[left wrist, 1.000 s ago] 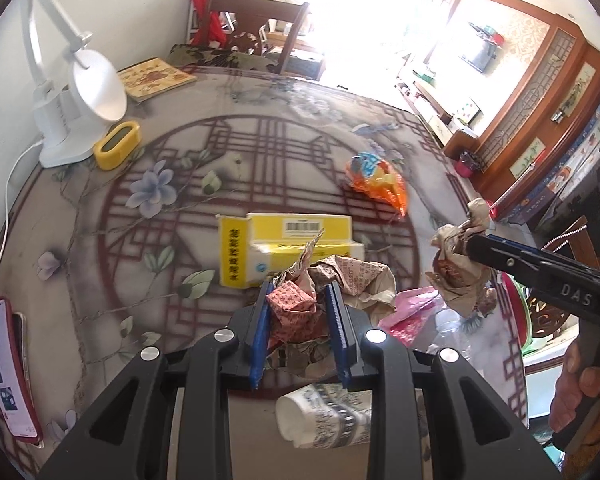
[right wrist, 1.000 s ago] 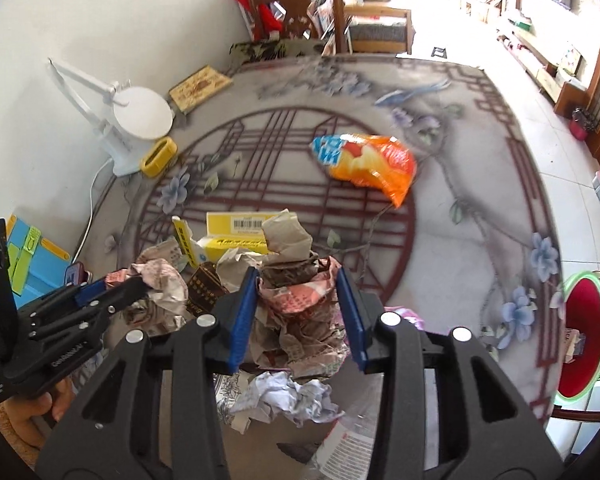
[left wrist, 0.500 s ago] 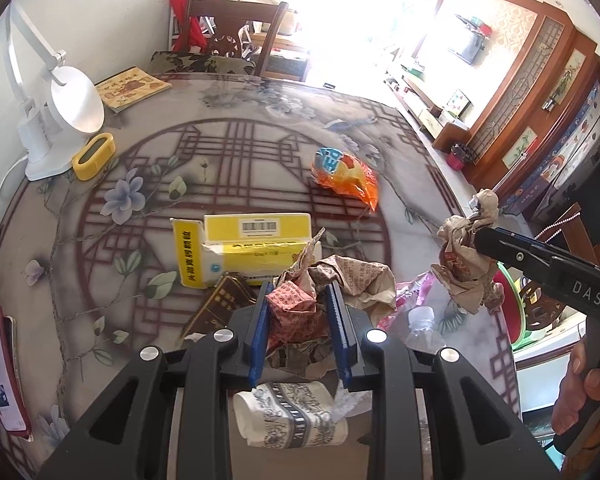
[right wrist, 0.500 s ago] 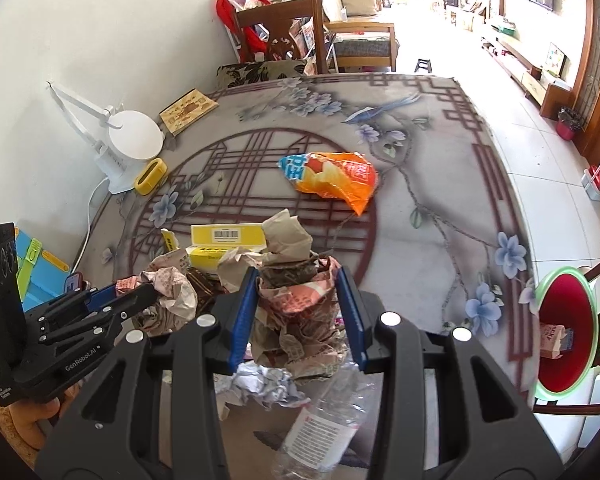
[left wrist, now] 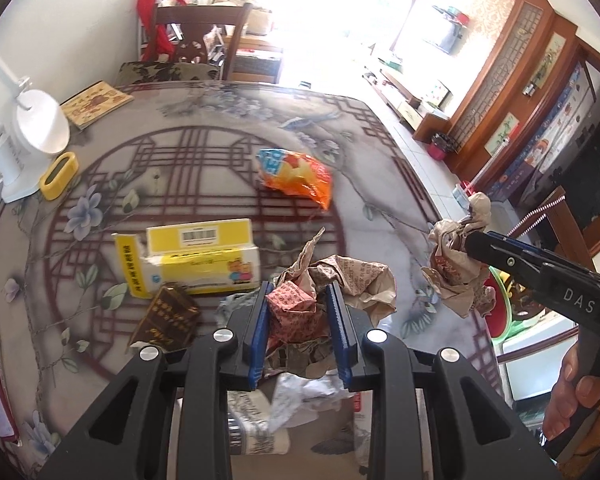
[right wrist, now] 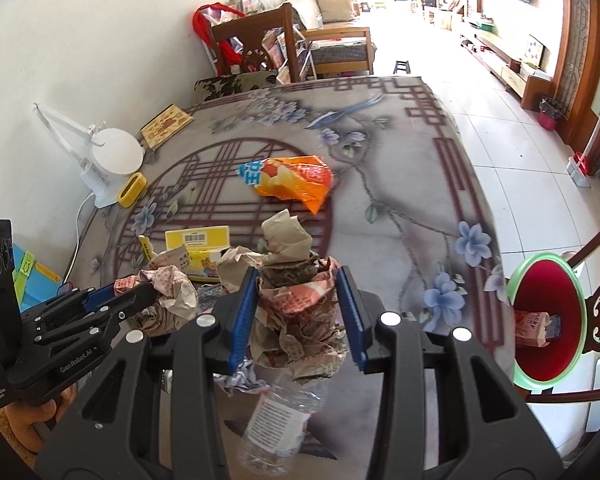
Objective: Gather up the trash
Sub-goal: 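Carry the crumpled paper to the red bin and release it with both tools, then return both open tools from the red bin to the table trash, then grasp the yellow medicine box with the left tool while the right tool grasps the brown wrapper, then carry the yellow box and brown wrapper to the red bin and release both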
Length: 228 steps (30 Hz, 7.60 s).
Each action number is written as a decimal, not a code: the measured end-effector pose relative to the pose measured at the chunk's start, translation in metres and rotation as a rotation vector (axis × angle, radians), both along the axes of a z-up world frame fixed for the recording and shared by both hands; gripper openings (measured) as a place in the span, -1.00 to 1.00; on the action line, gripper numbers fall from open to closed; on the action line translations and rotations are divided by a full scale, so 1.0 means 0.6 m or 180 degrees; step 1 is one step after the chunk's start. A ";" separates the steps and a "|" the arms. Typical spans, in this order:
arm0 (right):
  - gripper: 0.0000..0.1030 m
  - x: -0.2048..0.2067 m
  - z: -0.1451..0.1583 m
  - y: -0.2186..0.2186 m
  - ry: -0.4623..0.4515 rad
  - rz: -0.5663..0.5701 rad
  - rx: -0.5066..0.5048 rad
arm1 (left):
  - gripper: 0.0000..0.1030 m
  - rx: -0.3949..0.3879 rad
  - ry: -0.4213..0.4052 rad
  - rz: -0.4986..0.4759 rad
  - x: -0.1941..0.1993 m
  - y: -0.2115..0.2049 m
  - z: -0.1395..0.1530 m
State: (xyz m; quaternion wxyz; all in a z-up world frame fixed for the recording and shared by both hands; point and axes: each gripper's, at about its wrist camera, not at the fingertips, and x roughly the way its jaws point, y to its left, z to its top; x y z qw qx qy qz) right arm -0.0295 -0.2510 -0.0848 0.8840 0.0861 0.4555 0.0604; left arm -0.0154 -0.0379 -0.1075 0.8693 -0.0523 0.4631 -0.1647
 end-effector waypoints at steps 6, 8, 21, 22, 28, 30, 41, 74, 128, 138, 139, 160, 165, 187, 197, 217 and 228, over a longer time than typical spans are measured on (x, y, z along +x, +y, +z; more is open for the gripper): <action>-0.24 -0.014 0.003 -0.049 -0.0029 -0.0155 0.0036 | -0.51 0.0024 -0.0033 -0.0137 -0.001 -0.049 0.007; -0.24 -0.018 0.002 -0.071 -0.0032 -0.0222 0.0060 | -0.51 0.0033 -0.0061 -0.0195 -0.001 -0.069 0.013; -0.24 -0.056 -0.004 -0.218 -0.0091 -0.0640 0.0121 | -0.51 0.0108 -0.0132 -0.0504 -0.002 -0.206 0.032; -0.24 -0.061 -0.007 -0.237 -0.0078 -0.0697 0.0120 | -0.51 0.0113 -0.0126 -0.0538 -0.002 -0.220 0.030; -0.24 -0.092 -0.031 -0.346 0.0010 -0.1068 0.0042 | -0.51 0.0137 -0.0101 -0.0738 -0.013 -0.295 0.025; -0.24 -0.099 -0.042 -0.385 0.0061 -0.1216 0.0009 | -0.51 0.0160 -0.0104 -0.0798 -0.019 -0.318 0.026; 0.53 -0.106 -0.076 -0.527 0.0131 -0.1681 -0.0200 | -0.51 0.0238 -0.0138 -0.1035 -0.027 -0.412 0.036; 0.57 -0.233 -0.032 -0.513 0.0053 -0.1881 -0.0212 | 0.28 -0.0028 -0.0098 -0.1691 -0.028 -0.626 0.029; 0.71 0.069 -0.084 0.268 0.0581 0.0555 -0.0682 | -0.78 -0.0133 0.0858 -0.0307 -0.089 0.193 -0.189; 0.73 0.094 -0.107 0.314 0.0732 0.0719 -0.0731 | -1.00 -0.0319 0.0784 0.0001 -0.056 0.263 -0.180; 0.75 0.101 -0.115 0.323 0.0803 0.0758 -0.0697 | -1.00 -0.0322 0.0761 0.0063 -0.052 0.272 -0.177; -0.03 0.145 -0.244 0.378 0.1377 0.0639 0.0217 | -0.40 -0.0373 0.0480 0.0580 0.017 0.333 -0.134; -0.05 0.133 -0.186 0.332 0.1138 0.0546 0.0242 | 0.16 -0.0334 0.0342 0.0392 0.069 0.303 -0.122; -0.07 0.069 -0.124 0.233 0.0951 0.0175 0.0396 | -0.85 -0.0621 0.0319 -0.0012 0.123 0.227 -0.144; -0.07 0.063 -0.098 0.233 0.0777 0.0180 0.0381 | -0.86 -0.0849 0.0205 0.0199 0.073 0.232 -0.089; -0.07 0.024 -0.026 0.140 0.0304 0.0063 0.0412 | -0.86 -0.0842 -0.0098 0.0114 0.030 0.157 0.011; -0.07 0.000 -0.015 0.034 0.0206 -0.0080 0.0555 | -0.86 -0.0741 -0.0151 -0.0107 0.010 0.040 0.041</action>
